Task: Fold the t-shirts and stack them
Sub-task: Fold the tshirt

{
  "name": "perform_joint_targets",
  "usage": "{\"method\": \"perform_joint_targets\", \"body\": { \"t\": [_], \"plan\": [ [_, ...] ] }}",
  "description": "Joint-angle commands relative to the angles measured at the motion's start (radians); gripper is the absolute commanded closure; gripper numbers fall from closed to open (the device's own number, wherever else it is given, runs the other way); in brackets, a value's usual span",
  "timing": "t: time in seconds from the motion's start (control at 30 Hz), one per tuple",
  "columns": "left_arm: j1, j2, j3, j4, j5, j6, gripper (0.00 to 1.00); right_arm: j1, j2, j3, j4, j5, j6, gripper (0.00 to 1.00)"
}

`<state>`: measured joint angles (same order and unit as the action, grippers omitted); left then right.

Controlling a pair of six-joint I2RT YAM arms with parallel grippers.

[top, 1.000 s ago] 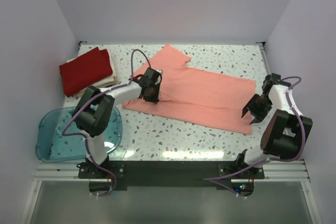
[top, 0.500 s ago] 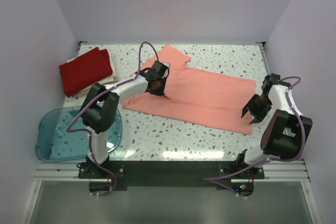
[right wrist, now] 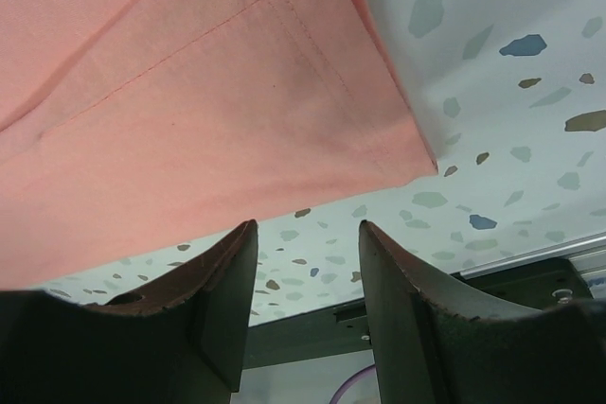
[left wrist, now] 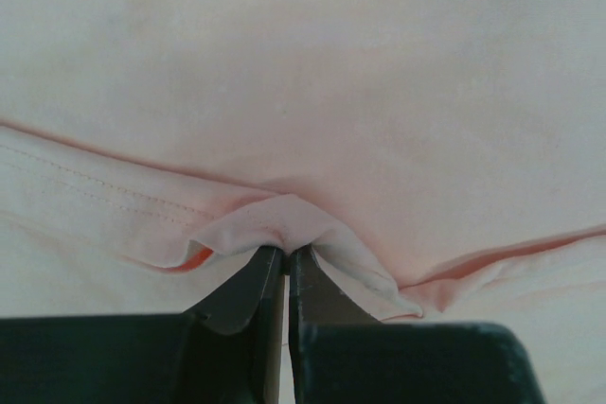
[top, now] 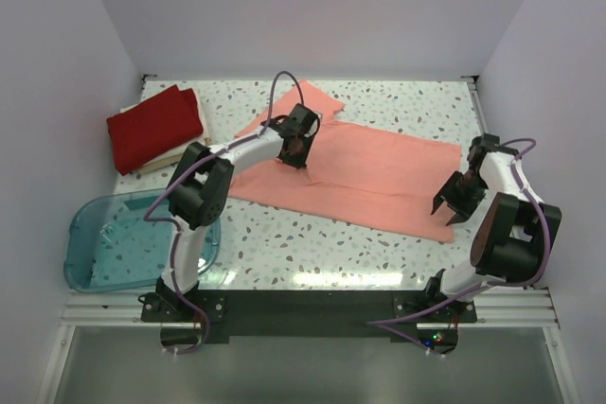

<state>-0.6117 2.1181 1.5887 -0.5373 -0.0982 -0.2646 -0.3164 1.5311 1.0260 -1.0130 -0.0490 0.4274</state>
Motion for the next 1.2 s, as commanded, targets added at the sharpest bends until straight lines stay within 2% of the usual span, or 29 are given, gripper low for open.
{"method": "perform_joint_targets", "body": {
  "t": [0.0,0.23,0.57,0.77,0.97,1.07,1.17],
  "plan": [
    [-0.008,0.026,0.073,-0.018,-0.017,0.047,0.93,0.016,0.006,0.0,0.017,-0.022,0.017,0.5],
    [-0.017,0.068,0.131,-0.032,-0.014,0.07,0.89,0.028,0.02,-0.001,0.024,-0.025,0.024,0.5],
    [-0.033,0.086,0.183,-0.027,-0.009,0.09,0.69,0.037,0.027,-0.006,0.025,-0.028,0.024,0.5],
    [-0.037,0.094,0.205,0.006,0.017,0.076,0.66,0.04,0.034,-0.004,0.028,-0.029,0.024,0.5],
    [-0.037,0.031,0.143,0.166,0.184,0.018,0.66,0.042,0.035,0.006,0.022,-0.026,0.019,0.5],
    [-0.036,-0.019,0.073,0.327,0.328,-0.044,0.63,0.042,0.028,0.025,0.017,-0.015,0.013,0.5],
    [-0.033,-0.053,0.054,0.378,0.394,-0.099,0.61,0.043,0.001,0.048,-0.007,0.006,0.007,0.49]
  ]
}}
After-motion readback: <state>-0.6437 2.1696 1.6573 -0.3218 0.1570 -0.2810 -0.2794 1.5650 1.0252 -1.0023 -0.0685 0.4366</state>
